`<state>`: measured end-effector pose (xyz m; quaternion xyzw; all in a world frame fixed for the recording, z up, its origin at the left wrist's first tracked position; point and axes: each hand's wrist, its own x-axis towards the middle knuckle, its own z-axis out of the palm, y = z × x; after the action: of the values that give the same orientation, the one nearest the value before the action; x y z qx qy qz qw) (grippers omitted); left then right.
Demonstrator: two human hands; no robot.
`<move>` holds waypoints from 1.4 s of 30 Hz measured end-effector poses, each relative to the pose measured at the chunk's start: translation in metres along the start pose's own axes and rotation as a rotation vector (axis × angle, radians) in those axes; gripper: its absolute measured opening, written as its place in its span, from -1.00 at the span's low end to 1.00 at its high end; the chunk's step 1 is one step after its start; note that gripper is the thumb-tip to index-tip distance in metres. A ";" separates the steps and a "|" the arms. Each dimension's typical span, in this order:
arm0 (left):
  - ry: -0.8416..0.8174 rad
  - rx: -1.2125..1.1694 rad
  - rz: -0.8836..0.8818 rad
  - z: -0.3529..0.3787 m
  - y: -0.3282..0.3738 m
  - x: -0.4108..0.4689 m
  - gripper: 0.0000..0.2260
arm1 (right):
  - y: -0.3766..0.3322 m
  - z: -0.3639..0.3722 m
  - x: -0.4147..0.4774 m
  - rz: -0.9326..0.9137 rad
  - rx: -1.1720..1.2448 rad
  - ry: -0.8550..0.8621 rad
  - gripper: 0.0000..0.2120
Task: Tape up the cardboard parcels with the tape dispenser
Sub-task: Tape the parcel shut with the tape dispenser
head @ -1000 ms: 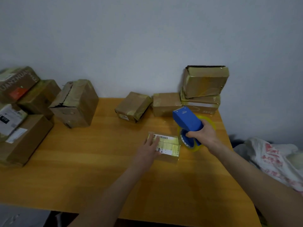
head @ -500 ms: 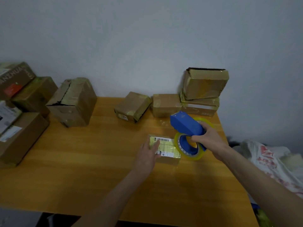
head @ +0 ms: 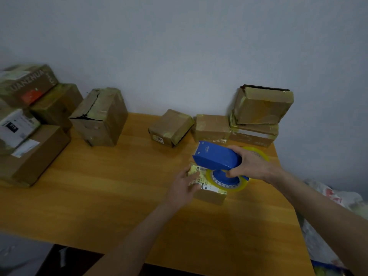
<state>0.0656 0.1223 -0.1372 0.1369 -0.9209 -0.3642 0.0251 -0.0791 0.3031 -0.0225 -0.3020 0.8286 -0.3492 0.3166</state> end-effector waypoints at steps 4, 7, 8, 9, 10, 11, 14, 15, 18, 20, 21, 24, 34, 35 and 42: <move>0.160 -0.651 -0.347 -0.030 0.016 0.011 -0.67 | 0.004 -0.004 0.002 -0.006 0.006 -0.023 -0.42; -0.006 -0.960 -0.517 -0.050 0.030 0.020 -0.54 | 0.007 -0.005 0.005 -0.013 -0.001 -0.048 -0.43; -0.053 -0.963 -0.522 -0.055 0.032 0.022 -0.51 | 0.007 -0.005 0.006 -0.018 -0.010 -0.052 -0.43; -0.073 -0.950 -0.521 -0.058 0.034 0.025 -0.51 | 0.006 -0.005 0.006 -0.022 -0.019 -0.054 -0.43; -0.064 -0.936 -0.524 -0.060 0.036 0.027 -0.54 | 0.005 -0.005 0.006 -0.027 -0.024 -0.057 -0.43; -0.042 -0.935 -0.535 -0.062 0.037 0.029 -0.60 | 0.004 -0.005 0.006 -0.031 -0.026 -0.059 -0.43; -0.010 -0.957 -0.544 -0.064 0.036 0.031 -0.82 | 0.003 -0.005 0.006 -0.039 -0.040 -0.077 -0.43; 0.009 -0.946 -0.547 -0.064 0.034 0.031 -0.87 | 0.002 -0.005 0.007 -0.041 -0.050 -0.083 -0.43; 0.070 -0.889 -0.547 -0.062 0.032 0.030 -0.88 | 0.000 -0.004 0.010 -0.043 -0.082 -0.081 -0.43; 0.101 -0.861 -0.549 -0.060 0.032 0.030 -0.88 | -0.002 -0.003 0.012 -0.051 -0.119 -0.077 -0.42; 0.114 -0.853 -0.552 -0.060 0.032 0.030 -0.89 | -0.003 -0.003 0.013 -0.059 -0.147 -0.076 -0.41; 0.092 -0.802 -0.502 -0.064 0.033 0.031 -0.85 | -0.006 -0.006 0.015 -0.091 -0.236 -0.083 -0.34; 0.209 -0.670 -0.571 -0.063 0.001 0.028 -0.88 | -0.003 -0.023 0.015 -0.079 -0.385 -0.048 -0.38; 0.213 -0.662 -0.576 -0.063 -0.002 0.027 -0.85 | -0.002 -0.024 0.014 -0.070 -0.404 -0.050 -0.37; 0.193 -0.602 -0.607 -0.048 -0.010 0.031 -0.89 | -0.004 -0.021 0.014 -0.024 -0.430 -0.073 -0.34</move>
<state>0.0456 0.0752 -0.1107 0.4215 -0.6849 -0.5929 0.0416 -0.1017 0.2985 -0.0121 -0.3849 0.8683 -0.1568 0.2707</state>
